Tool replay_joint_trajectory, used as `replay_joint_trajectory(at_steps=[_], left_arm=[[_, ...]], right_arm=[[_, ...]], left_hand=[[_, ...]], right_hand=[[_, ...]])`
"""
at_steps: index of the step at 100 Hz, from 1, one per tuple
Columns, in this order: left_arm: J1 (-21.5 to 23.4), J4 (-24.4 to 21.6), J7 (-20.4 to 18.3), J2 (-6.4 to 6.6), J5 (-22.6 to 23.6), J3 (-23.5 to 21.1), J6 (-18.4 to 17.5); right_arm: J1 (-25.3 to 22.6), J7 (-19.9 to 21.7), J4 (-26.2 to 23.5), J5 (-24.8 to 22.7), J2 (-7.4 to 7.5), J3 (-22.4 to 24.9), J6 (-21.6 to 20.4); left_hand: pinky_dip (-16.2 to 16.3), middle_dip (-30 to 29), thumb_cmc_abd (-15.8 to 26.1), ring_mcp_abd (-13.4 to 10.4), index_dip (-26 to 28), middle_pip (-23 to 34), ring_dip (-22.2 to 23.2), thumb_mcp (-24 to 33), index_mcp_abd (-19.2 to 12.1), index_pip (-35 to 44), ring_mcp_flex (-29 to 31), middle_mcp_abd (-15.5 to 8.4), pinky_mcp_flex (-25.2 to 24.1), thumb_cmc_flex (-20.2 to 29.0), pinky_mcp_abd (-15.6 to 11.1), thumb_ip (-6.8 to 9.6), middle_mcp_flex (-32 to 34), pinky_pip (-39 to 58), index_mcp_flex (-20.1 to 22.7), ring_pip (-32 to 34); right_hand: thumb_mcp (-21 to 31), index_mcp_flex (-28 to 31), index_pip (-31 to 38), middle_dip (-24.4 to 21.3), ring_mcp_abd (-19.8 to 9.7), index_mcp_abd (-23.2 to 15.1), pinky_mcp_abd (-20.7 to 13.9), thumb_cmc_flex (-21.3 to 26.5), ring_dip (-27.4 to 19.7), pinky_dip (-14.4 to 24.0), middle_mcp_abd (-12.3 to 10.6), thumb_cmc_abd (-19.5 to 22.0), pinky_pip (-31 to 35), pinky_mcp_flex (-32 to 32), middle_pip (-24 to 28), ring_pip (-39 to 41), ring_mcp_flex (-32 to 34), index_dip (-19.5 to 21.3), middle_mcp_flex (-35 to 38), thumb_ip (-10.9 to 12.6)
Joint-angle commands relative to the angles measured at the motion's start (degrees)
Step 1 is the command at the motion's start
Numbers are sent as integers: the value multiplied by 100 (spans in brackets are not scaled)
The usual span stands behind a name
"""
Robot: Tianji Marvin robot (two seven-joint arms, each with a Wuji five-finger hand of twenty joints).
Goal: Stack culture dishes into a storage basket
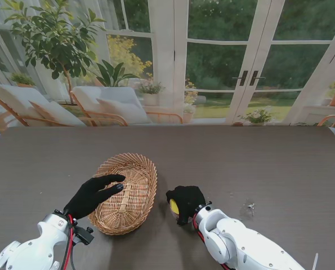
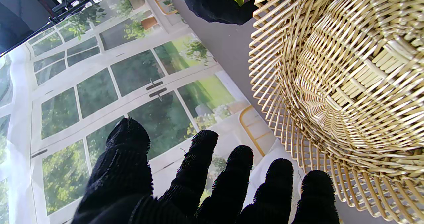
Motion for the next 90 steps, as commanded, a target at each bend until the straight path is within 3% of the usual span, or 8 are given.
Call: replay_joint_trajectory(at_steps=[1, 25, 43, 90], left_arm=[[30, -52, -105, -24, -11, -11, -4], [51, -65, -82, -29, -10, -24, -12], [78, -82, -55, -35, -6, -36, -18], [134, -120, 2, -47, 8, -54, -22]], right_arm=[[-382, 292, 513, 11, 51, -194, -47], [-394, 136, 538, -6, 26, -185, -62], [-532, 139, 288, -128, 56, 6, -73], [-503, 396, -253, -169, 37, 171, 42]], left_hand=[[56, 47, 217, 31, 11, 30, 49, -114, -25, 4, 183, -2, -34, -6, -34, 21, 30, 48, 78, 17], [57, 47, 213, 32, 10, 32, 47, -114, -27, 1, 180, 6, -28, -11, -34, 21, 34, 50, 70, 16], [55, 46, 212, 34, 11, 29, 47, -115, -29, 4, 182, 3, -34, -16, -43, 20, 26, 47, 76, 17], [57, 46, 219, 23, 12, 30, 47, -115, -26, 6, 182, -9, -28, -25, -34, 20, 27, 51, 82, 17]], right_hand=[[1315, 871, 564, 254, -2247, 115, -888, 1608, 110, -48, -803, 400, 302, 702, 685, 722, 1256, 42, 969, 292], [1342, 787, 572, 289, -2215, 153, -903, 1663, 74, -33, -717, 476, 316, 705, 666, 741, 1223, 40, 831, 279], [1340, 717, 591, 310, -2200, 177, -930, 1704, 61, -21, -682, 481, 326, 713, 688, 747, 1209, 51, 766, 289], [1350, 637, 595, 332, -2183, 267, -993, 1726, 35, 9, -560, 602, 332, 722, 695, 724, 1159, 56, 616, 311]])
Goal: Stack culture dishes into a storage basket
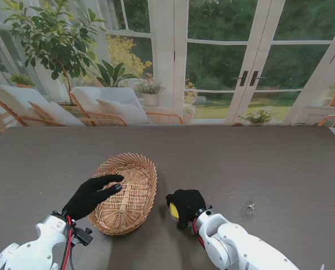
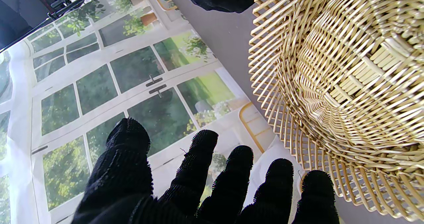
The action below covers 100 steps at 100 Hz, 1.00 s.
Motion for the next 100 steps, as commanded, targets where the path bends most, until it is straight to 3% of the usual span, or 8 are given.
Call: replay_joint_trajectory(at_steps=[1, 66, 100], left_arm=[[45, -68, -83, -34, 6, -12, -5], [89, -95, -37, -42, 40, -29, -6], [64, -73, -62, -37, 37, -20, 0]], right_arm=[[-140, 227, 119, 52, -9, -106, -10], [32, 188, 97, 144, -81, -160, 71], [10, 188, 0, 89, -73, -70, 91]], left_hand=[[57, 45, 219, 24, 11, 29, 47, -115, -26, 3, 182, -5, -30, -26, -35, 20, 26, 50, 76, 17], [58, 43, 221, 35, 10, 26, 46, -114, -21, 2, 179, 0, -30, -22, -37, 20, 15, 50, 75, 16], [57, 41, 221, 23, 8, 24, 45, -116, -27, 0, 175, -11, -32, -26, -35, 19, 9, 49, 73, 14]], right_hand=[[1364, 621, 629, 311, -2140, 214, -979, 1668, 99, 68, -582, 528, 320, 676, 819, 702, 1104, 89, 594, 299], [1386, 596, 645, 324, -2137, 362, -1089, 1727, 107, 134, -544, 526, 381, 716, 828, 754, 1145, 96, 592, 258], [1409, 609, 652, 343, -2159, 386, -1143, 1772, 89, 178, -538, 328, 435, 743, 837, 811, 1152, 96, 580, 181]])
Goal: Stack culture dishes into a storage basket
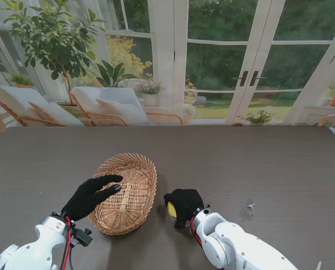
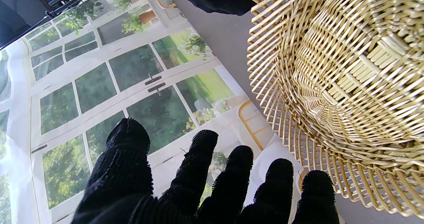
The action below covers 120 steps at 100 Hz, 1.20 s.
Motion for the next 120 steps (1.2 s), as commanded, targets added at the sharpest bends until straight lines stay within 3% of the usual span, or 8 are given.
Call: replay_joint_trajectory(at_steps=[1, 56, 71, 87, 120], left_arm=[[2, -35, -121, -21, -9, 4, -1], [-187, 94, -226, 0, -48, 68, -3], [-253, 126, -288, 13, -42, 54, 5], [-240, 54, -373, 37, 65, -42, 13], [-101, -97, -329, 39, 315, -234, -11]], right_arm=[[-72, 138, -30, -48, -5, 12, 6], [-134, 420, -447, 63, -5, 372, 41], [-105, 638, -705, 98, -1, 468, 151], [-351, 1150, -1377, -38, 98, 902, 201], [-277, 1386, -1776, 92, 71, 790, 520]], left_hand=[[57, 41, 219, 19, 8, 25, 45, -114, -27, 0, 174, -10, -32, -23, -37, 20, 10, 49, 72, 13], [58, 39, 224, 17, 8, 23, 44, -115, -36, 1, 169, -3, -29, -24, -39, 19, -1, 51, 74, 12], [59, 36, 215, 20, 7, 19, 42, -112, -28, -1, 155, 3, -26, -15, -33, 20, -18, 52, 72, 8], [58, 36, 209, 0, 7, 20, 37, -116, -37, -1, 132, -12, -29, -20, -37, 18, -18, 50, 70, -1], [47, 25, 208, -36, -7, 6, 27, -114, -73, -25, 82, -15, -59, -27, -44, 15, -72, 33, 9, -15]], right_hand=[[1422, 613, 655, 223, -2156, 358, -1146, 1767, -98, 180, -541, 331, 362, 720, 804, 549, 1136, 96, 585, 352], [1407, 604, 638, 235, -2145, 260, -1144, 1666, -83, 200, -533, 466, 328, 708, 778, 497, 1102, 89, 519, 432], [1397, 594, 634, 236, -2114, 262, -1144, 1677, -71, 211, -524, 516, 325, 705, 769, 483, 1093, 88, 503, 453], [1378, 585, 629, 237, -2089, 276, -1129, 1694, -57, 223, -492, 568, 319, 702, 761, 472, 1091, 88, 484, 483], [1353, 582, 623, 239, -2057, 293, -1102, 1695, -45, 240, -479, 623, 309, 699, 750, 445, 1076, 85, 466, 523]])
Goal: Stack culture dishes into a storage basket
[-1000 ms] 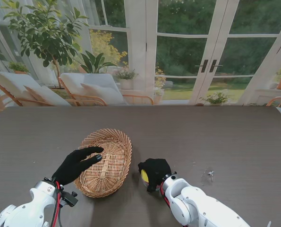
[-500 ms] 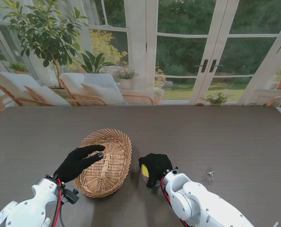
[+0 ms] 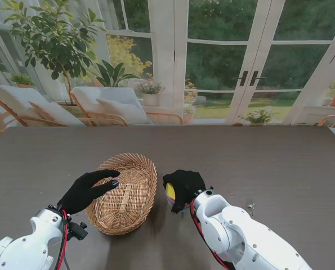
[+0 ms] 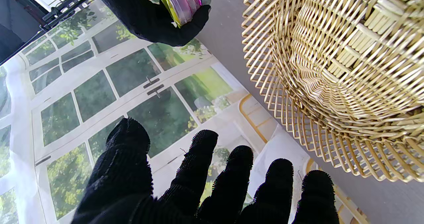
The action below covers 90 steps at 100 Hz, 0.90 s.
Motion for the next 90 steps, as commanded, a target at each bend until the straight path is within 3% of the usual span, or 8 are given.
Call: replay_joint_trajectory(at_steps=[1, 46, 90], left_arm=[[65, -74, -62, -6, 18, -26, -8], [328, -232, 68, -29, 203, -183, 8], [578, -376, 192, -58, 295, -267, 136]], right_arm=[[14, 89, -146, 3, -59, -70, 34], [324, -68, -244, 296, -210, -680, 390], [852, -494, 67, 678, -546, -1457, 776]], left_hand=[[47, 26, 210, -30, -7, 7, 26, -113, -70, -24, 78, -16, -60, -26, -42, 15, -70, 33, 12, -16], [42, 5, 204, -55, -19, 0, 17, -111, -73, -31, 55, -28, -84, -32, -45, 16, -95, 24, -5, -21], [45, 2, 210, -43, -23, 2, 18, -110, -77, -24, 53, -25, -79, -31, -36, 16, -94, 29, 9, -21]], right_hand=[[1353, 582, 623, 238, -2038, 293, -1080, 1693, 27, 237, -479, 626, 308, 697, 748, 455, 1076, 85, 465, 524], [1330, 587, 614, 242, -2037, 299, -1081, 1680, 46, 252, -469, 681, 298, 693, 741, 439, 1080, 81, 483, 555], [1319, 581, 610, 245, -2042, 300, -1102, 1690, 55, 264, -474, 704, 290, 696, 732, 436, 1074, 79, 482, 552]])
